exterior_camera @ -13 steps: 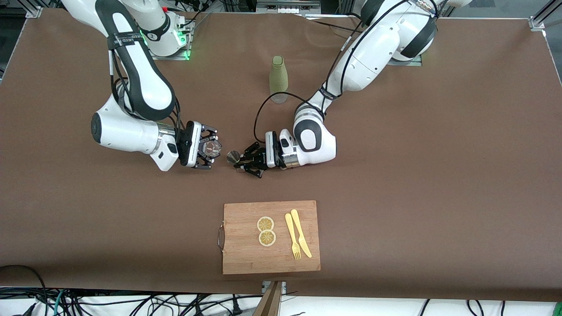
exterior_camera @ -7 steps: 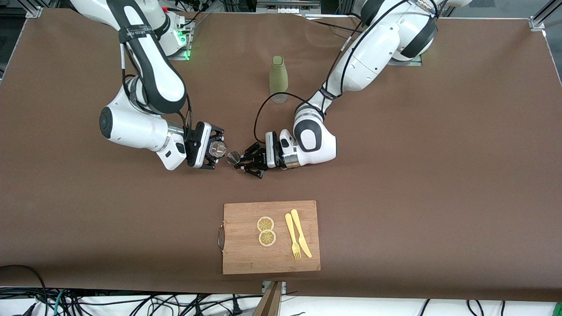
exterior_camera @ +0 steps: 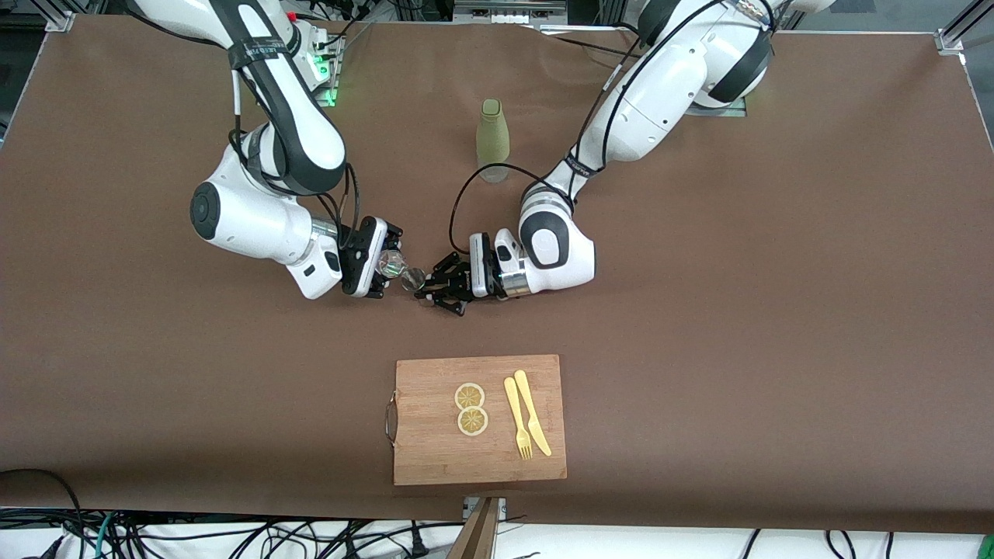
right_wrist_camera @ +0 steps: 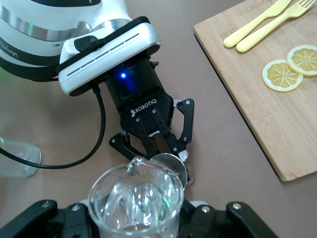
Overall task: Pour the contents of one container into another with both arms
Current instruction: 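Tilt the glass with the right gripper to pour into the jigger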
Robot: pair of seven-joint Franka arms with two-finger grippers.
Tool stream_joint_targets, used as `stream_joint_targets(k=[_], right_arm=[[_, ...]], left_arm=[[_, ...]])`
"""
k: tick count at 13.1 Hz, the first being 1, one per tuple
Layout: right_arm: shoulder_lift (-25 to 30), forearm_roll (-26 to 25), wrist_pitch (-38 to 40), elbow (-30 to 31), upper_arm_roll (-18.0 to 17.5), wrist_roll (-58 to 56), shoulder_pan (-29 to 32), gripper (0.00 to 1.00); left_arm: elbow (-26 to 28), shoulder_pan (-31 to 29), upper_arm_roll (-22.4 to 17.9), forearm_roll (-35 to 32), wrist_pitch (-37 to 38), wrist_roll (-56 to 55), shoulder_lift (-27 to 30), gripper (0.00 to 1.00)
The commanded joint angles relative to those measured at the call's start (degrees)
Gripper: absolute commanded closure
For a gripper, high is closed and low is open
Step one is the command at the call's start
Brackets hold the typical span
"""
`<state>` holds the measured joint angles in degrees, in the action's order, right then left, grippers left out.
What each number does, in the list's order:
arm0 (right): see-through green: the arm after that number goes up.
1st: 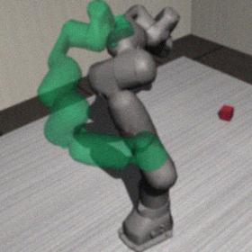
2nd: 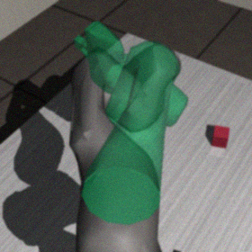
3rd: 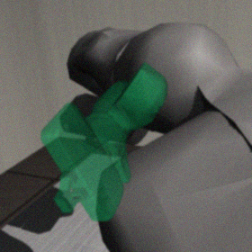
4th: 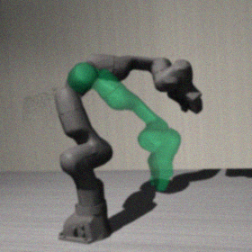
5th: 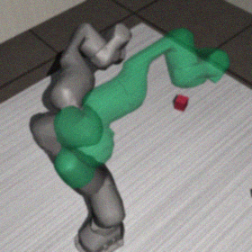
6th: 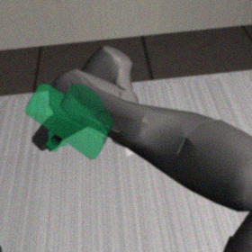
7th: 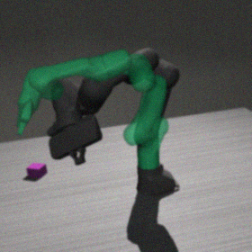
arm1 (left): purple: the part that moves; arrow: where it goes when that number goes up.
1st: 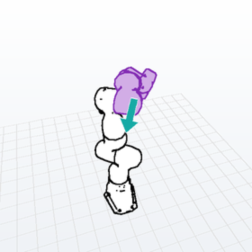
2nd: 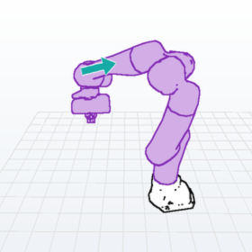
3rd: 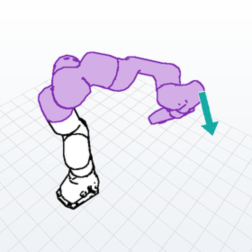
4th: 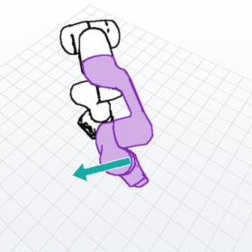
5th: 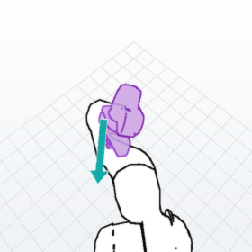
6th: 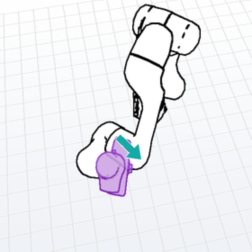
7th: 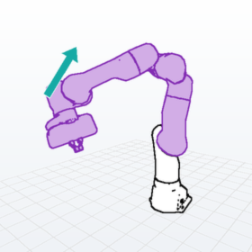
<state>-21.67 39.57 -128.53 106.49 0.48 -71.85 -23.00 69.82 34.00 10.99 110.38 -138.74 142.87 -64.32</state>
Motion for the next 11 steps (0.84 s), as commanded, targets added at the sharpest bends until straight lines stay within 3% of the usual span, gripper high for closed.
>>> stream_joint_targets(k=[1, 8, 11], right_arm=[[-0.1, -1.2, -0.4, -0.7, 0.3, 1.5, -0.6, 0.68], [0.5, 0.2, -0.1, -1.8, 0.4, 2.3, -0.1, 0.68], [3.5, -0.3, -0.4, -1.8, 0.4, 1.1, 0.3, 0.68]], left_arm=[[-2.2, 0.5, -0.1, 2.7, -0.9, 1.5, -1.2, 1.00], [-2.2, 0.5, -0.1, 2.7, -0.9, 1.5, -1.2, 1.00], [-2.2, 0.5, -0.1, 2.8, -0.9, 1.5, -1.1, 1.00]])
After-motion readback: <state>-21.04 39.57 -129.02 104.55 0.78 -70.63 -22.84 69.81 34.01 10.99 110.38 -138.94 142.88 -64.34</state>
